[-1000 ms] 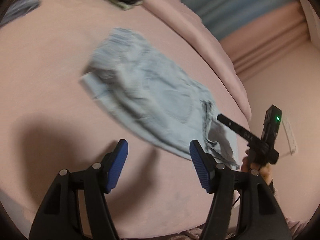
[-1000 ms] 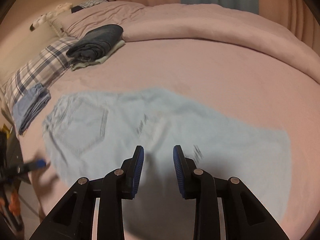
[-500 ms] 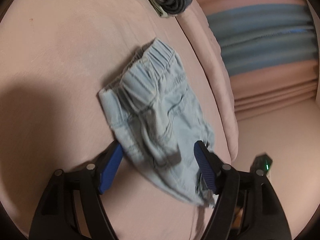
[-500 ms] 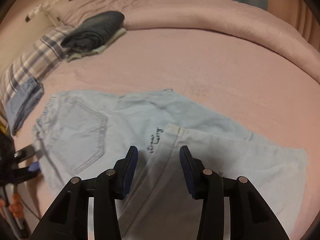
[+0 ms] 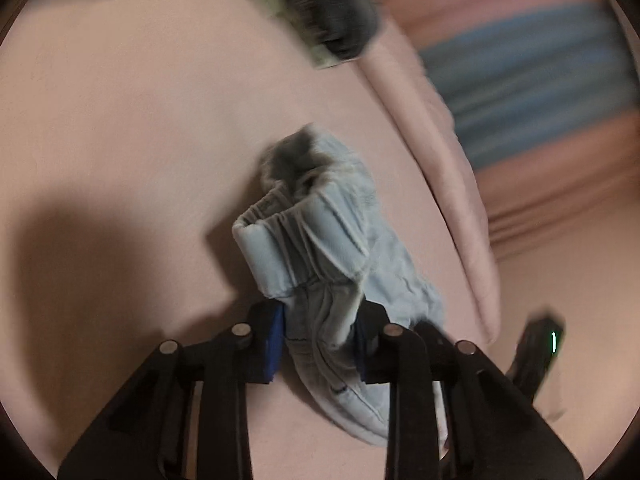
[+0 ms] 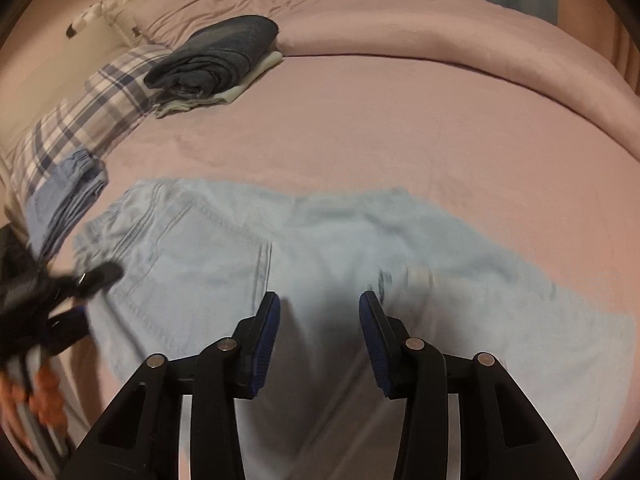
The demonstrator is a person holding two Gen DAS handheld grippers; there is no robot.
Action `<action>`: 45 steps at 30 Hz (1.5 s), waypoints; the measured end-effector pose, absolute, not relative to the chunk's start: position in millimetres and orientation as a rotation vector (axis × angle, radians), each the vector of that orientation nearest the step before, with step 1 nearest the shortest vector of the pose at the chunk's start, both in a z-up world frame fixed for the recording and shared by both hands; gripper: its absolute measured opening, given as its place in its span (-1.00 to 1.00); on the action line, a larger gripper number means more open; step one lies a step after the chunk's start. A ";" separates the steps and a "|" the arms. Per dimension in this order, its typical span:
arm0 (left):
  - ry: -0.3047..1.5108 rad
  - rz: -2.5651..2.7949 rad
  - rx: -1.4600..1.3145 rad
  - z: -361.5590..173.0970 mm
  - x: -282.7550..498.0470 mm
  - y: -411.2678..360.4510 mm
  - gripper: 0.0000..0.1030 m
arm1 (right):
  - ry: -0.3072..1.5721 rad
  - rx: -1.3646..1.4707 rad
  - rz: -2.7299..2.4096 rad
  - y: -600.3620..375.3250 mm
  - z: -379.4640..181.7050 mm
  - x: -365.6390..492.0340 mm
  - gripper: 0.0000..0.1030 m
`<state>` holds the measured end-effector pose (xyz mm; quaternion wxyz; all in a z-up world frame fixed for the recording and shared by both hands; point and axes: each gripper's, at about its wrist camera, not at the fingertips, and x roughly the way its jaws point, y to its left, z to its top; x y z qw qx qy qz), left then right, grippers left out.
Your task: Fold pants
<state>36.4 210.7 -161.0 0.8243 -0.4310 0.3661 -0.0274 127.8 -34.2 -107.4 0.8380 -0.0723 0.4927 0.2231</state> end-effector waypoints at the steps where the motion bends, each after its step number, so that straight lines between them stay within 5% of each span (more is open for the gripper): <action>1: 0.750 -0.077 -0.867 -149.7 34.4 207.0 -0.57 | 1.052 -0.150 0.457 -30.8 -110.0 135.0 -0.37; 9: 0.693 -0.144 -0.700 -118.9 40.6 191.8 -0.63 | 1.133 -0.239 0.412 -2.0 -122.6 153.0 -0.42; 18: 0.707 -0.174 -0.622 -110.6 44.5 171.2 -0.73 | 1.155 -0.263 0.590 -12.6 -122.2 64.0 -0.42; 24: 0.655 -0.251 -0.489 -74.7 43.0 137.4 -0.73 | 1.124 0.058 0.650 -52.9 -93.2 62.2 -0.42; 28: 0.644 -0.321 -0.426 -60.3 45.2 108.2 -0.74 | 1.073 0.421 0.658 -107.8 -84.9 67.5 0.01; 38: 0.732 -0.529 -0.199 -67.3 48.8 1.9 -0.73 | 0.954 1.121 0.697 -210.3 -124.5 54.9 0.36; 42: 0.833 -0.583 -0.100 -95.0 56.5 -36.9 -0.57 | 0.909 1.325 0.718 -233.1 -139.3 50.0 0.48; 45: 0.939 -0.591 -0.056 -116.3 63.1 -53.1 0.08 | 0.940 1.346 0.659 -239.1 -145.6 52.5 0.51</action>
